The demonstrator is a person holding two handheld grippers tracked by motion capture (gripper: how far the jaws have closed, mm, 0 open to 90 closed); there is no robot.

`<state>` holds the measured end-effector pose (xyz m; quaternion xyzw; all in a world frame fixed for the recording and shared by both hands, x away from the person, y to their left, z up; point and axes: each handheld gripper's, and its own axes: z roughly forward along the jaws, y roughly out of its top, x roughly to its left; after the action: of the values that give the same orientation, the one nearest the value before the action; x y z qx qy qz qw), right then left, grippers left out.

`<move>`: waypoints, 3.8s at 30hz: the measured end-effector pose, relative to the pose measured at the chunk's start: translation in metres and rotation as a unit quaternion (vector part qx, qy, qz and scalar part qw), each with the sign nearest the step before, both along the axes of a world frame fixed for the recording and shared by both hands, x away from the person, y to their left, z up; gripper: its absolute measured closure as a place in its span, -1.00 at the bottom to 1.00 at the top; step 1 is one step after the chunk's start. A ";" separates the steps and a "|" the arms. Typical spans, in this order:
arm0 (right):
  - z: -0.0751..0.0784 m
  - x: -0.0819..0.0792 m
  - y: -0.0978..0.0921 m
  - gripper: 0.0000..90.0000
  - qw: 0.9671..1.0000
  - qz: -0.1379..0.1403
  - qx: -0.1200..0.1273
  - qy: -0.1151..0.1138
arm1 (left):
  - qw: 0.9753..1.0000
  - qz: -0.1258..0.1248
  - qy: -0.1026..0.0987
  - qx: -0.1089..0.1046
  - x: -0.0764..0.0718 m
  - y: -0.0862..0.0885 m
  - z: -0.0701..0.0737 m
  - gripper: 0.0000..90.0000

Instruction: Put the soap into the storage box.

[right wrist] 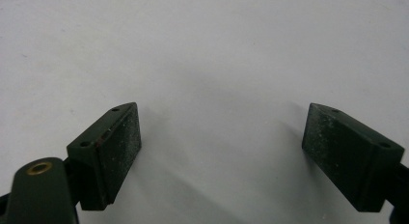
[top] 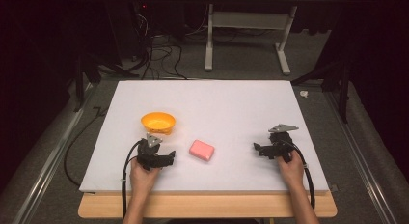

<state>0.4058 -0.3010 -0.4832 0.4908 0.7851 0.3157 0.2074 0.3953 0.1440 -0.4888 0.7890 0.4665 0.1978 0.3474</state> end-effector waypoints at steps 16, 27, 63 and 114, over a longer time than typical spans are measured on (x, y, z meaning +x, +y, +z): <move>0.000 0.000 0.000 -0.68 1.000 0.000 0.000 0.000 | 1.000 0.001 0.001 -0.005 0.000 0.001 0.000 -0.65; 0.000 0.000 0.000 -0.68 1.000 0.001 -0.001 -0.001 | 1.000 0.002 0.003 -0.001 0.001 0.000 0.001 -0.65; 0.000 0.000 0.000 -0.68 1.000 0.001 -0.001 0.000 | 0.997 -0.043 -0.014 -0.068 -0.014 -0.021 0.033 -0.65; 0.000 0.000 0.000 -0.68 1.000 0.000 0.000 0.000 | 0.995 -0.092 -0.008 -0.041 -0.011 -0.094 0.038 -0.79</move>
<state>0.4059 -0.3009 -0.4832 0.4906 0.7852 0.3157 0.2078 0.3841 0.0500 -0.4511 0.8121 0.3966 0.1525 0.3999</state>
